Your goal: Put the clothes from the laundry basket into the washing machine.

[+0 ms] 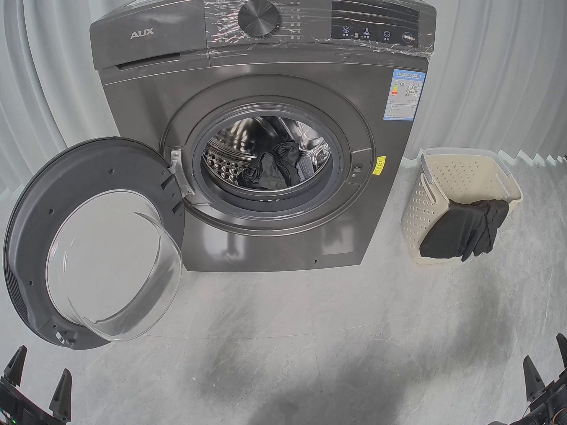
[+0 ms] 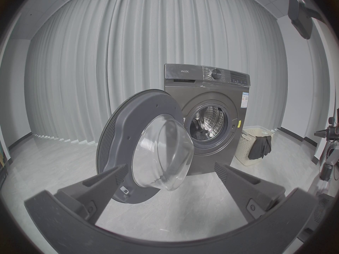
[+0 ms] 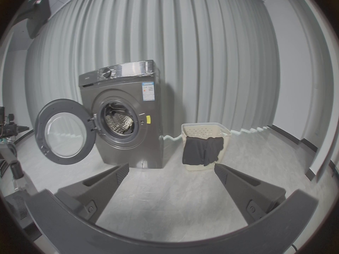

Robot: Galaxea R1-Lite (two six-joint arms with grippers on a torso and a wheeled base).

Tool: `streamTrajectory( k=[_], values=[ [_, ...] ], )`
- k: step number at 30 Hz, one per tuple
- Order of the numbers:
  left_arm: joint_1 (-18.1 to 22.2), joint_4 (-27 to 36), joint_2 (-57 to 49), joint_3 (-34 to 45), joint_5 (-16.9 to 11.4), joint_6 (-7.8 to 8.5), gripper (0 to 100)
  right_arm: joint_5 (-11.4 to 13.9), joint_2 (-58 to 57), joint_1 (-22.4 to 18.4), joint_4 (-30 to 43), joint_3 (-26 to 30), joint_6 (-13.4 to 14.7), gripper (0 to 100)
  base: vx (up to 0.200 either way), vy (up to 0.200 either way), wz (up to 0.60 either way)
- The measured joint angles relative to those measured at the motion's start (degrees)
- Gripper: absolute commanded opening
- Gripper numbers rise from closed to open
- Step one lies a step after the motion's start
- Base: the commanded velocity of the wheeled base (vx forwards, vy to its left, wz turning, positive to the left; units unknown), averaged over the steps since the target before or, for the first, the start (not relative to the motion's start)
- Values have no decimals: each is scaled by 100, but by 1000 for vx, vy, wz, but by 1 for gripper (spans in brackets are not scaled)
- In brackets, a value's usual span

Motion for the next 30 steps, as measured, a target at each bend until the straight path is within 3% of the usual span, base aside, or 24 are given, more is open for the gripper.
streamTrajectory(
  k=[3, 7, 10, 21, 30],
  values=[
    [33, 233, -107, 0, -69, 23, 100, 205, -13, -4, 9, 0, -68, 100, 0, 0, 0],
    [45, 544, -183, 0, -226, 61, 100, 202, -22, -9, 9, -2, -95, 100, 0, 0, 0],
    [45, 533, -216, 0, -245, -20, 100, 190, -24, -9, 9, -2, -96, 100, 0, 0, 0],
    [55, 474, -243, 2, -190, -123, 100, 190, -24, -13, 9, -2, -99, 100, 0, -200, 0],
    [55, 477, -243, 2, -193, -116, 100, 188, -22, -11, 9, -2, -99, 100, 0, -200, 0]
  ],
)
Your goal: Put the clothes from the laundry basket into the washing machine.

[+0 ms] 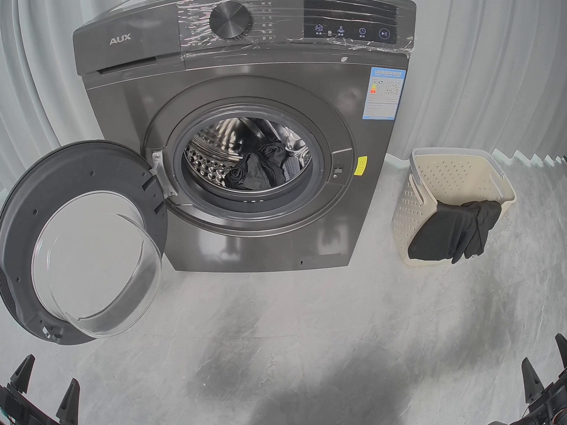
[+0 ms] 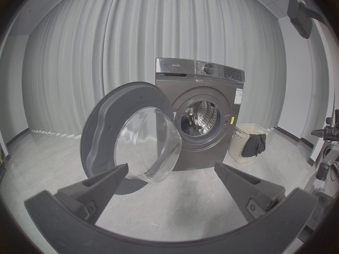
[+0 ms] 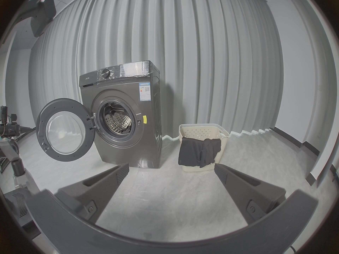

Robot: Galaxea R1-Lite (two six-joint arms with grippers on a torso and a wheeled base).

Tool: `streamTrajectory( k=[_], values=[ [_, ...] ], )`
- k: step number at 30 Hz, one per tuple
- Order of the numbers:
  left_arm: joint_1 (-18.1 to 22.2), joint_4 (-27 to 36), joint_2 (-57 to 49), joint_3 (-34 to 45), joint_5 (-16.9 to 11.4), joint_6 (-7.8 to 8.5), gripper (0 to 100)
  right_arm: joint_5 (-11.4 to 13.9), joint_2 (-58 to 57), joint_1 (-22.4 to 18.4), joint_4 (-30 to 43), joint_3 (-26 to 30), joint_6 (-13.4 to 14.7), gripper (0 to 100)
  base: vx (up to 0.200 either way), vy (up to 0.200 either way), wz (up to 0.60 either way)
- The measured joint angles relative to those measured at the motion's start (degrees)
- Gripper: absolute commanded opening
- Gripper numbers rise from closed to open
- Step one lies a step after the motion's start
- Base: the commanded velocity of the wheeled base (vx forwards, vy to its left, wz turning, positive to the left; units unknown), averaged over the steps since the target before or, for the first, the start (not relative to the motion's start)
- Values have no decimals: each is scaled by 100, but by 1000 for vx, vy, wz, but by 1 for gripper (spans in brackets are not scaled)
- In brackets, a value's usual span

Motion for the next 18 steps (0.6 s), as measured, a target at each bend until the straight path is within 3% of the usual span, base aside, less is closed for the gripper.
streamTrajectory(
  k=[18],
  values=[
    [0, 0, 5, -2, 0, -7, 100, 0, 4, 0, 0, 0, 2, 100, 0, -200, 0]
  ],
)
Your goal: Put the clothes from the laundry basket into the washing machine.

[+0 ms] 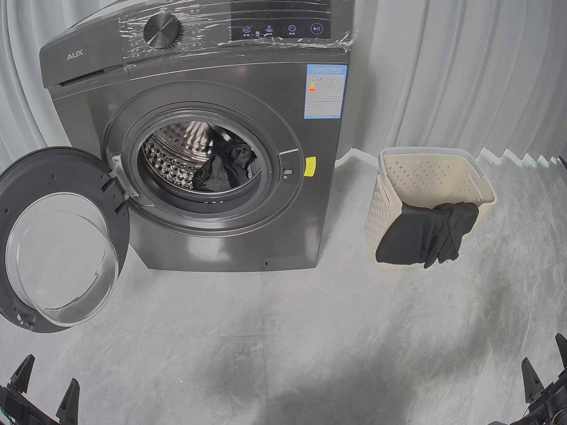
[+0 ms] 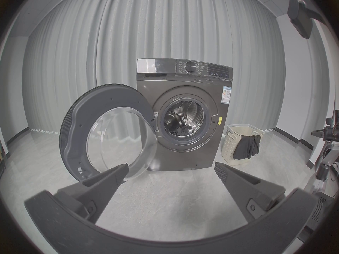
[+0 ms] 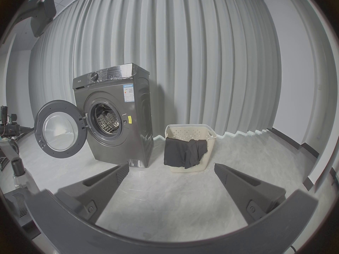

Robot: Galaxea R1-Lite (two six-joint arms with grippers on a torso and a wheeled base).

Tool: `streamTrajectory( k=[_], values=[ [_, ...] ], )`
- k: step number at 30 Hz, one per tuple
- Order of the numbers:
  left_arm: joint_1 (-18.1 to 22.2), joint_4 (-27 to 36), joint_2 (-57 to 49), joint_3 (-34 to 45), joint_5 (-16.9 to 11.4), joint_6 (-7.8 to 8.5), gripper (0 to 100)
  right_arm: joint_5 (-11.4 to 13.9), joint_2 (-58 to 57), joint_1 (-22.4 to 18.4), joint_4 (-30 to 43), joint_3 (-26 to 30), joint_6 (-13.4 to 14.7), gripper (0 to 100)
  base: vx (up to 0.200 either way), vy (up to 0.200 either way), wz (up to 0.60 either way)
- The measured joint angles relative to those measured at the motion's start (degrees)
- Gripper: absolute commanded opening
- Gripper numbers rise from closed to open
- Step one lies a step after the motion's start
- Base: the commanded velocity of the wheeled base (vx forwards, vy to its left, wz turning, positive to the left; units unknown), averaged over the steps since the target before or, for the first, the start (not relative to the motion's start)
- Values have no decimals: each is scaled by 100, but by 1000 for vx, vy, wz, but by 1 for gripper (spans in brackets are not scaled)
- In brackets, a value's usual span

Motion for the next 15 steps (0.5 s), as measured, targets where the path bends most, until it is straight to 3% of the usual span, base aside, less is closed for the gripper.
streamTrajectory(
  k=[15],
  values=[
    [0, -2, 6, 0, 2, 10, 100, 0, 5, 0, 0, 0, -2, 100, 0, -200, 0]
  ],
)
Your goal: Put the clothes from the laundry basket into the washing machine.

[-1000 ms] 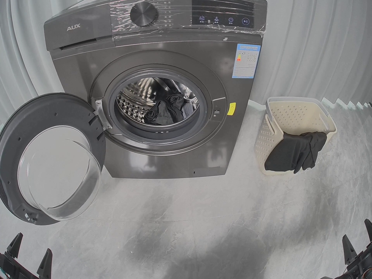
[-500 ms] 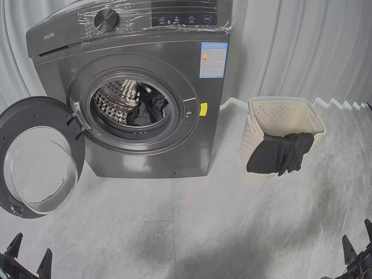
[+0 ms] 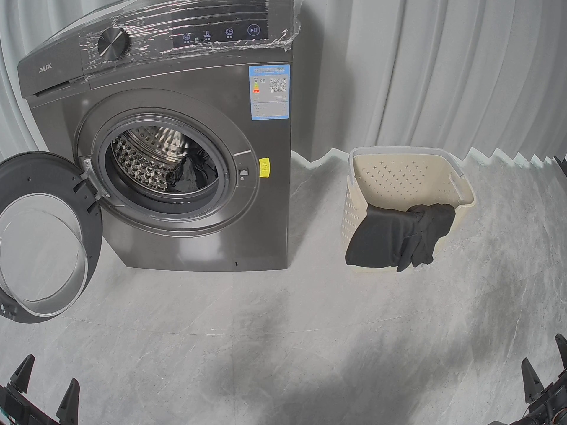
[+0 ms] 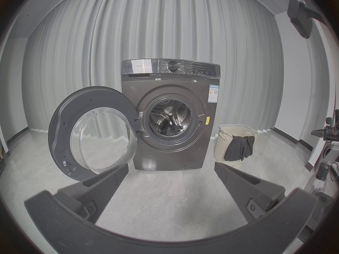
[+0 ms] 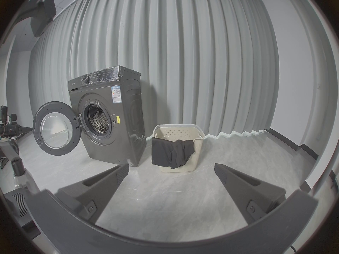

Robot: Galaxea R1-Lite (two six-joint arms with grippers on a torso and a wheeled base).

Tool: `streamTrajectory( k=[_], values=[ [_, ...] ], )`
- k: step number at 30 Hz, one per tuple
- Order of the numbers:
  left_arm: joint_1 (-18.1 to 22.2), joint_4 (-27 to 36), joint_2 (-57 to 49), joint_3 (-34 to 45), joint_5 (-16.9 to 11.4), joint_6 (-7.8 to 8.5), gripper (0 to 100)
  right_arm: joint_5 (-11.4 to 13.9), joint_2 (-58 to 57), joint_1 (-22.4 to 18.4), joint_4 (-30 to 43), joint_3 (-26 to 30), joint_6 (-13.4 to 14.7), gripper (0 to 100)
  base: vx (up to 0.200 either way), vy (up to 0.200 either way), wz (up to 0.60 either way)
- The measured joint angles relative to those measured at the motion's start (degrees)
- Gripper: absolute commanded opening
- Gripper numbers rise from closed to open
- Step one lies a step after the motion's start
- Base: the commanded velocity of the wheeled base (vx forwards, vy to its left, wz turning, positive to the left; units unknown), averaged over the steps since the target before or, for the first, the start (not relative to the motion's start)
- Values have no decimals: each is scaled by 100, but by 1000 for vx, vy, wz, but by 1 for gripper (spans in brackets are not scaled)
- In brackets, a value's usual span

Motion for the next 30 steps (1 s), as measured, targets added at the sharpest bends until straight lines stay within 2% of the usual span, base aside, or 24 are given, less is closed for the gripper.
streamTrajectory(
  k=[10, 22, 30],
  values=[
    [0, 2, 2, 0, -2, 15, 100, 0, 2, 0, 0, 0, 0, 100, 0, -200, 0],
    [0, -2, 7, 0, 2, -24, 100, -2, 5, 0, 0, 0, 0, 100, 0, 0, 0],
    [0, 2, 9, 0, 7, -5, 100, 0, 6, 2, 0, 0, 0, 100, 0, -200, 0]
  ],
)
